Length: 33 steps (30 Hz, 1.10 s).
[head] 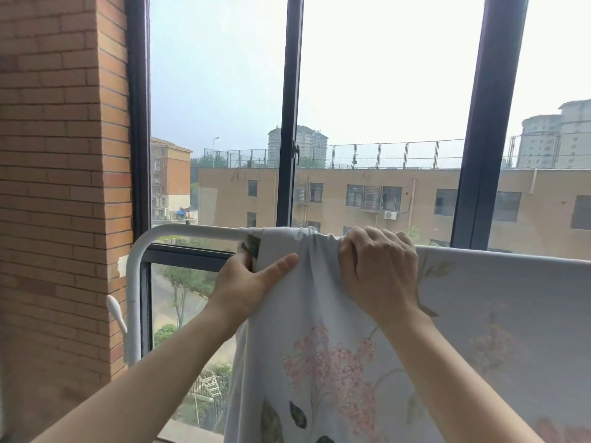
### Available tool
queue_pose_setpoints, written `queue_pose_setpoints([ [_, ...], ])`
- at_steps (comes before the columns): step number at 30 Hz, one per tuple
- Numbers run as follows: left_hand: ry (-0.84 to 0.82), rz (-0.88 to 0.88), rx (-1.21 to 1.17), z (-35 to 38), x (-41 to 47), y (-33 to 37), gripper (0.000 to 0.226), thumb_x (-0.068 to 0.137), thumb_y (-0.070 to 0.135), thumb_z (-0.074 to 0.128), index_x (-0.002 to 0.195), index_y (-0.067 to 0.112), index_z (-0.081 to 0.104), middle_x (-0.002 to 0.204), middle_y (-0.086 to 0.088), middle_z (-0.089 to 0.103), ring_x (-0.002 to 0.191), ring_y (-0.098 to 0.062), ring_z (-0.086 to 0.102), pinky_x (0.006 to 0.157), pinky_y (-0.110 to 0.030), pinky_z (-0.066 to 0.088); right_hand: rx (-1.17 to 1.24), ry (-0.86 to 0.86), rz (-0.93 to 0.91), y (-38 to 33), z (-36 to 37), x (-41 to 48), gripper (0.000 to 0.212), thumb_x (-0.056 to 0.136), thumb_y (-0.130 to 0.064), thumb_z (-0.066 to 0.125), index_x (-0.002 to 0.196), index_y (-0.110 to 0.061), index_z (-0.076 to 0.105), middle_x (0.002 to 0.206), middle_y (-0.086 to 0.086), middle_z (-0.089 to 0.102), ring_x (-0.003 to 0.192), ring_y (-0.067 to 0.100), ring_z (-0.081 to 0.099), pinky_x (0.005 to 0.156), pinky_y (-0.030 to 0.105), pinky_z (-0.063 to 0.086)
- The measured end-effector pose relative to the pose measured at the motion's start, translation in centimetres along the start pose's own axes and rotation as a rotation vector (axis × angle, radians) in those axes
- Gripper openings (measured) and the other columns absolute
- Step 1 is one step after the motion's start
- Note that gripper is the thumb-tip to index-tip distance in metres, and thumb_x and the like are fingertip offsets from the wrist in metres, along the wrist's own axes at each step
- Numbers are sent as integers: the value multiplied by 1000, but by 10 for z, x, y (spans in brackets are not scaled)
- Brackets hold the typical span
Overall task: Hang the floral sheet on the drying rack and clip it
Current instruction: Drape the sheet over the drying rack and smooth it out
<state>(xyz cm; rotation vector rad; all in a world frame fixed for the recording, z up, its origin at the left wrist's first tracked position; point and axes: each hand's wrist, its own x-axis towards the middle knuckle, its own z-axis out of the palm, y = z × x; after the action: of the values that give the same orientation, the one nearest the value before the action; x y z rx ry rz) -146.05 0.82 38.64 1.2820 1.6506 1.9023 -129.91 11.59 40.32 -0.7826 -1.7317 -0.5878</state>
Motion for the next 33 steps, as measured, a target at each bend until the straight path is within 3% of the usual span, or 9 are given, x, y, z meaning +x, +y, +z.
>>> queue_pose_setpoints([
  [3,-37,-85,-57,6,8,-1,84,47,52,89,116,15,59,101,-4,72,85,-18,71,69,-30,59,-9,3,-4,2,0,0,33,90,-30,39,69,-18,62,67,-4,64,63,20,60,71,31,38],
  [7,-96,-137,-137,10,10,0,85,49,48,82,122,14,54,106,-11,70,90,-26,71,78,-44,59,-2,15,-5,6,1,-1,30,90,-29,43,67,-18,59,65,-4,61,61,20,58,71,31,38],
  [11,-73,-77,-41,9,13,21,30,75,32,74,95,11,67,91,-12,71,84,-25,69,82,-40,57,-7,43,-20,10,0,-1,30,90,-30,43,65,-19,57,64,-4,60,61,20,56,69,31,37],
  [13,-52,-43,-63,3,17,36,17,82,25,69,93,12,68,90,-11,70,84,-24,68,81,-38,57,-17,46,-34,10,0,-2,32,91,-31,41,66,-19,57,64,-4,59,60,20,56,69,31,37],
  [19,130,14,-89,-7,25,40,31,70,30,78,94,15,65,95,-9,71,88,-25,69,82,-43,57,-1,26,-43,8,2,-1,36,92,-33,38,66,-18,56,65,-4,60,61,21,58,69,33,40],
  [21,159,-5,-131,-14,20,32,39,63,29,82,94,14,66,91,-8,72,81,-24,69,74,-37,58,-3,30,-45,9,3,-1,35,93,-33,38,67,-18,57,66,-4,61,62,21,58,69,33,40],
  [23,169,-15,-145,-22,13,23,29,66,22,83,88,12,68,80,-6,73,69,-20,70,61,-29,56,0,40,-47,11,3,-2,34,93,-33,39,67,-18,58,67,-4,62,62,21,58,70,33,40],
  [26,139,-45,-120,-27,6,6,17,73,15,79,86,10,69,73,-2,74,62,-15,70,54,-24,55,0,30,-50,10,3,-2,36,93,-33,37,68,-18,58,67,-3,62,63,22,59,71,34,40],
  [33,-105,-98,-214,-35,12,10,41,69,29,75,104,8,68,97,-10,74,86,-23,71,69,-31,59,9,18,-43,11,2,0,36,92,-37,40,69,-18,60,67,-2,63,63,23,60,72,33,41],
])
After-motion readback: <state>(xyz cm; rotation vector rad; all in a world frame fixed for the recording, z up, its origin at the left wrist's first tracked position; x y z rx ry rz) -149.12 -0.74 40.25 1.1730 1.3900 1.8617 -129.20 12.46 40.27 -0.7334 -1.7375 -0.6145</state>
